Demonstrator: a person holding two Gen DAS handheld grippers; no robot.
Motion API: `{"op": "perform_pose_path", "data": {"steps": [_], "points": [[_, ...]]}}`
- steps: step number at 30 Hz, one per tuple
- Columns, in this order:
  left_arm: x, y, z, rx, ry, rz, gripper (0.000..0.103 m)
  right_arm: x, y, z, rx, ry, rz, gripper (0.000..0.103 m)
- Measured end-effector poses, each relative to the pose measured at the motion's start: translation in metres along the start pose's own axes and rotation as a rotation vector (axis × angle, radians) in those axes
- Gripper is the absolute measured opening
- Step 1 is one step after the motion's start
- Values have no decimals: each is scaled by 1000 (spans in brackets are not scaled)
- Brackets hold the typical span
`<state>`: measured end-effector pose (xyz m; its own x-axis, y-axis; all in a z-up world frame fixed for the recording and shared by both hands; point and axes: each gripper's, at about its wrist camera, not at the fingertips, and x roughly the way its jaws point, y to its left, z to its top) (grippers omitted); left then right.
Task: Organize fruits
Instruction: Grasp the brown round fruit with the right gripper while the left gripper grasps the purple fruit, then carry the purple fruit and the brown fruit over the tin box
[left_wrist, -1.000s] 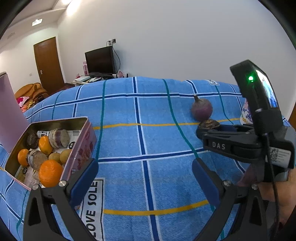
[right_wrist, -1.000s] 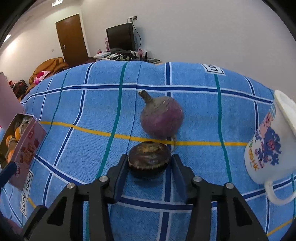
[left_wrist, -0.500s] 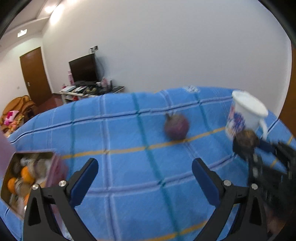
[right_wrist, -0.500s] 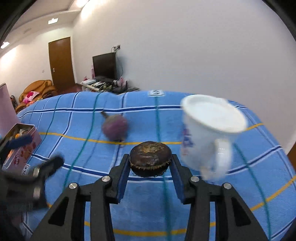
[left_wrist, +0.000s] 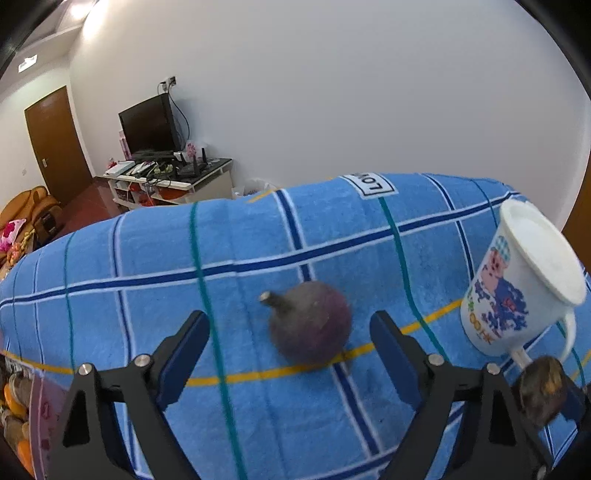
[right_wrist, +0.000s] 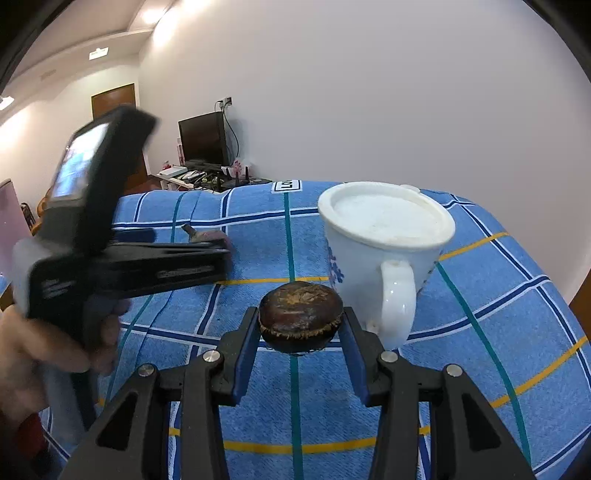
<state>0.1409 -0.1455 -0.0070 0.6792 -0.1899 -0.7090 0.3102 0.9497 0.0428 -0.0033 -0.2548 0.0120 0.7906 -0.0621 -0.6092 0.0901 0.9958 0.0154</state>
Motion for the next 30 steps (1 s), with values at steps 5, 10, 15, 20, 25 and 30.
{"op": "perform_pose_path", "data": {"steps": [5,10,15,20,25,30], "points": [[17,-8,-1,17,43,13,78,1,-9,-2,15,15,12,45],[34,-7,2,-6,118,15,65,5,-14,0,31,26,19,45],[33,-12,3,13,110,10,53,5,-12,2,27,26,16,45],[16,-12,-3,-20,50,56,53,4,-11,0,42,8,13,45],[-16,4,-20,-68,-17,81,53,-3,-10,-1,42,-32,2,45],[-43,19,-43,-93,-45,84,53,-12,-6,-3,35,-81,-16,45]]}}
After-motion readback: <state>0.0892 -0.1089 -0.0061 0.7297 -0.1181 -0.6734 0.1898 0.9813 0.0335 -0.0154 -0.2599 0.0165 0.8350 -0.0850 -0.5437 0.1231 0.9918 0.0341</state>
